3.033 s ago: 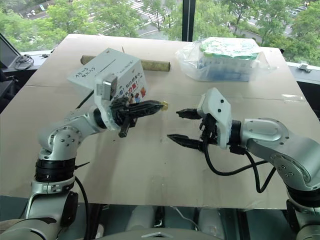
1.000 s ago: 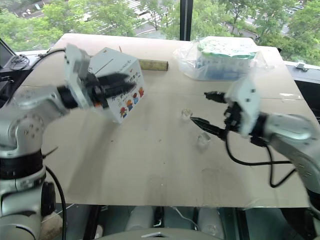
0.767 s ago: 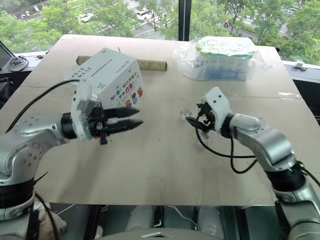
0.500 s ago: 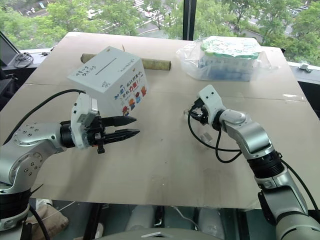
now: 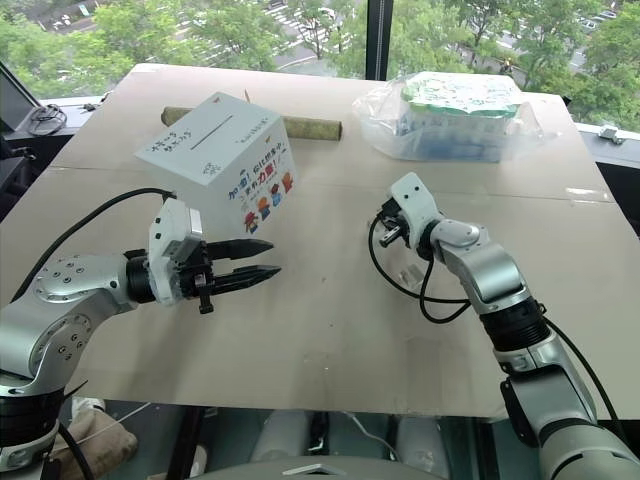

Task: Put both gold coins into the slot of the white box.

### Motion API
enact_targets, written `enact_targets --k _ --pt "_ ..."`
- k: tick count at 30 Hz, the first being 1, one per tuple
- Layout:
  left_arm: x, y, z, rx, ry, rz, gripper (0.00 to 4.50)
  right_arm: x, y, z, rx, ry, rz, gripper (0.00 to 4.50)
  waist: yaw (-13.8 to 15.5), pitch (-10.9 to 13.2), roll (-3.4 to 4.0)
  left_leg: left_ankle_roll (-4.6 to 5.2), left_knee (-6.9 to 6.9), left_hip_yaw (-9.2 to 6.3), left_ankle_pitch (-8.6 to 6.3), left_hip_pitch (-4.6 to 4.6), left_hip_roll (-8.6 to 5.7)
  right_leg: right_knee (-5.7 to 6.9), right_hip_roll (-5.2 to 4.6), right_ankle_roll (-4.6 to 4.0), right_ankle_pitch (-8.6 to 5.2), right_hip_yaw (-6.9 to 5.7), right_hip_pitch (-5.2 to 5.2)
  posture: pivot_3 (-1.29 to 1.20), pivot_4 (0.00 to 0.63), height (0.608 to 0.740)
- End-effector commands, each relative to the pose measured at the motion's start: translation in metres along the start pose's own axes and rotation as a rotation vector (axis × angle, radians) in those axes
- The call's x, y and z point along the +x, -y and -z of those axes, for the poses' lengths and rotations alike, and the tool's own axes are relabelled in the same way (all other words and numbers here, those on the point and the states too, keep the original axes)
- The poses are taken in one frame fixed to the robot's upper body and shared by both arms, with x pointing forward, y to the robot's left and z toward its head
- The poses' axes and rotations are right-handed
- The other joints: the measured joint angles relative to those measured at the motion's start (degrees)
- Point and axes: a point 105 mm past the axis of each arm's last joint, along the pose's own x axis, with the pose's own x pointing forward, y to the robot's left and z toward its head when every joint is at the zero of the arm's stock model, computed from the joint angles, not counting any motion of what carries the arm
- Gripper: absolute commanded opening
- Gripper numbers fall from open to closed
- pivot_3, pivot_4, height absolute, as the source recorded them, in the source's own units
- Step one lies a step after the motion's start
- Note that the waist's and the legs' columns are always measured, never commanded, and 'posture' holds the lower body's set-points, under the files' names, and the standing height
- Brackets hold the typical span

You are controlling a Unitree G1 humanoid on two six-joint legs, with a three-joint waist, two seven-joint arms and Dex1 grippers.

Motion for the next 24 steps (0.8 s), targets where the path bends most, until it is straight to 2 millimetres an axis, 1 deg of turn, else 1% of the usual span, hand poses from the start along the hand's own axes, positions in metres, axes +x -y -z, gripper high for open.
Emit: enact_targets --k 1,5,8,9,11,14,19,20,21,22,23,24 --pt "0.000 0.003 -0.007 0.043 0.016 0.003 2.06 -0.004 0.004 -0.018 -0.033 0.063 0.012 0.03 0.0 0.0 0.00 0.00 0.00 0.00 0.00 0.00 0.00 0.00 0.00 0.00 0.00 0.00 0.00 0.00 0.150 0.740" --pt "-0.002 0.002 -0.007 0.022 0.018 -0.007 2.06 -0.006 0.002 -0.020 -0.033 0.067 -0.017 0.03 0.0 0.0 0.00 0.00 0.00 0.00 0.00 0.00 0.00 0.01 0.00 0.00 0.00 0.01 -0.01 0.00 0.150 0.740" --pt "-0.001 0.001 -0.007 0.034 0.018 -0.012 2.06 -0.009 0.005 -0.024 -0.049 0.077 -0.004 0.86 0.0 0.0 0.00 0.00 0.00 0.00 0.00 0.00 0.00 0.01 0.00 0.00 0.00 0.01 -0.01 0.00 0.150 0.740" --pt "-0.001 0.001 -0.007 0.035 0.019 -0.013 2.06 -0.010 0.006 -0.024 -0.058 0.075 0.006 1.32 0.0 0.0 0.00 0.00 0.00 -0.01 0.00 0.00 0.00 0.01 0.00 0.00 0.00 0.01 -0.01 0.00 0.150 0.740" --pt "-0.001 0.001 -0.007 0.035 0.019 -0.014 2.06 -0.011 0.007 -0.025 -0.059 0.075 0.017 2.09 0.0 0.0 0.00 0.00 0.00 0.00 0.00 0.00 0.00 0.01 0.00 0.00 0.00 0.01 -0.01 0.00 0.150 0.740" --pt "-0.001 0.000 -0.007 0.037 0.018 -0.014 2.06 -0.013 0.007 -0.027 -0.053 0.078 0.019 2.09 0.0 0.0 0.00 0.00 0.00 0.00 0.00 0.00 0.00 0.02 0.00 0.00 0.00 0.01 -0.02 0.00 0.150 0.740" --pt "0.000 -0.001 -0.006 0.038 0.017 -0.017 2.06 -0.014 -0.003 -0.033 -0.024 0.088 -0.010 2.09 0.0 0.0 0.00 0.00 -0.01 0.01 0.00 0.00 0.00 0.02 0.01 0.00 0.00 0.02 -0.02 0.00 0.150 0.740" --pt "0.000 -0.001 -0.006 0.038 0.017 -0.017 2.06 -0.014 -0.005 -0.034 -0.018 0.088 -0.014 1.59 0.0 0.0 -0.01 0.00 -0.01 0.01 0.00 0.00 0.00 0.03 0.01 0.00 0.00 0.02 -0.02 0.00 0.150 0.740" --pt "0.000 -0.001 -0.006 0.038 0.017 -0.017 2.06 -0.014 -0.007 -0.034 -0.015 0.087 -0.018 1.29 0.0 0.0 -0.01 0.00 -0.01 0.00 0.00 0.00 0.00 0.05 0.01 0.00 0.00 0.02 -0.03 0.00 0.150 0.740" --pt "0.000 -0.001 -0.006 0.038 0.018 -0.016 2.06 -0.014 -0.009 -0.034 -0.014 0.086 -0.019 0.86 0.0 0.0 0.00 0.00 -0.01 0.00 0.00 0.00 0.00 0.08 0.01 0.00 0.00 0.02 -0.03 0.00 0.150 0.740" --pt "0.000 -0.001 -0.006 0.039 0.017 -0.016 2.06 -0.015 -0.011 -0.034 -0.013 0.082 -0.020 0.57 0.0 0.0 0.00 0.00 -0.01 0.00 0.00 0.00 0.00 0.10 0.01 0.00 0.00 0.02 -0.03 0.00 0.150 0.740" --pt "0.000 -0.001 -0.006 0.039 0.016 -0.015 2.06 -0.015 -0.013 -0.034 -0.008 0.078 -0.017 0.57 0.0 0.0 -0.01 0.00 -0.01 0.00 0.00 -0.01 0.00 0.11 0.01 0.00 0.00 0.02 -0.03 0.00 0.150 0.740"
